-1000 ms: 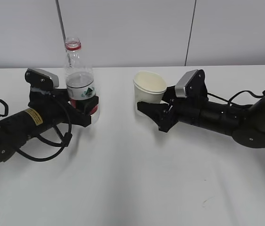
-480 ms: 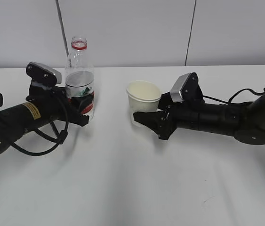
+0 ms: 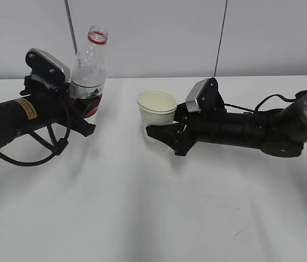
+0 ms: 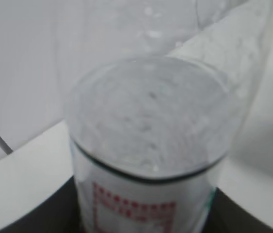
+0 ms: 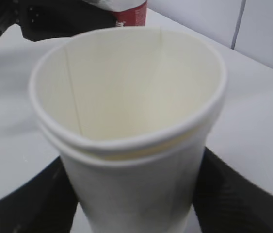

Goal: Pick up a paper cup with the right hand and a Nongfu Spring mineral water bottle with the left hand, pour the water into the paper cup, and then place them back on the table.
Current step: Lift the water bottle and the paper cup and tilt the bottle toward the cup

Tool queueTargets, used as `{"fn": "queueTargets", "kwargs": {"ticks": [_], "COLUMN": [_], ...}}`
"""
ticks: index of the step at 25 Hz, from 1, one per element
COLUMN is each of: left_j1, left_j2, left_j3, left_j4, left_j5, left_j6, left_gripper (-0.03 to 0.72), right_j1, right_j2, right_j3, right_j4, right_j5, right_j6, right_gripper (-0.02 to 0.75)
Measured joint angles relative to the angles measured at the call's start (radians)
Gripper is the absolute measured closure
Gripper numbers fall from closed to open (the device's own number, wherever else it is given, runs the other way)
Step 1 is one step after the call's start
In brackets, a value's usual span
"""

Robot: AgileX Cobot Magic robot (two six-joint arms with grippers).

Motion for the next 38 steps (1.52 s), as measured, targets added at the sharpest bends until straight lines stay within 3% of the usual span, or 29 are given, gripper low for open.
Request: {"fn": "queueTargets", "kwargs": {"ticks": [6,10,16,22,30,38], "left_j1": [0.000,0.000,0.000,-0.006,-0.007,-0.019], "left_j2": [-0.020,-0.024,-0.035,-0.035,-0.035,-0.035], "left_j3": [-0.010,-0.059,-0.134,-0.188,-0.251,-0.251], "left_j4": [0.000,0.005,0.086,0.145,0.245,0.279], "left_j5": [0.064,0.145,0.247,0.333,0.418,0.431], "left_j6": [0.119,0.137,0.149,0.165,0.186,0.302], "left_gripper": [0.360,0.360,0.361,0.361,0.361,0.361], "right_j1": [0.000,0.000,0.000,0.000,0.000,0.000], "right_j2": [0.000,0.000,0.000,0.029,0.043,0.043], "right_j3": [-0.041,-0.048,-0.048,-0.070,-0.125,-0.128], "right_j4": [-0.037,-0.041,-0.037,0.048,0.042,0.024], "right_j5": [0.007,0.027,0.058,0.066,0.060,0.060], "right_j6": [0.049,0.062,0.066,0.067,0.067,0.067], "right_gripper": [0.244,0.244,0.244,0.244,0.244,0.244]}}
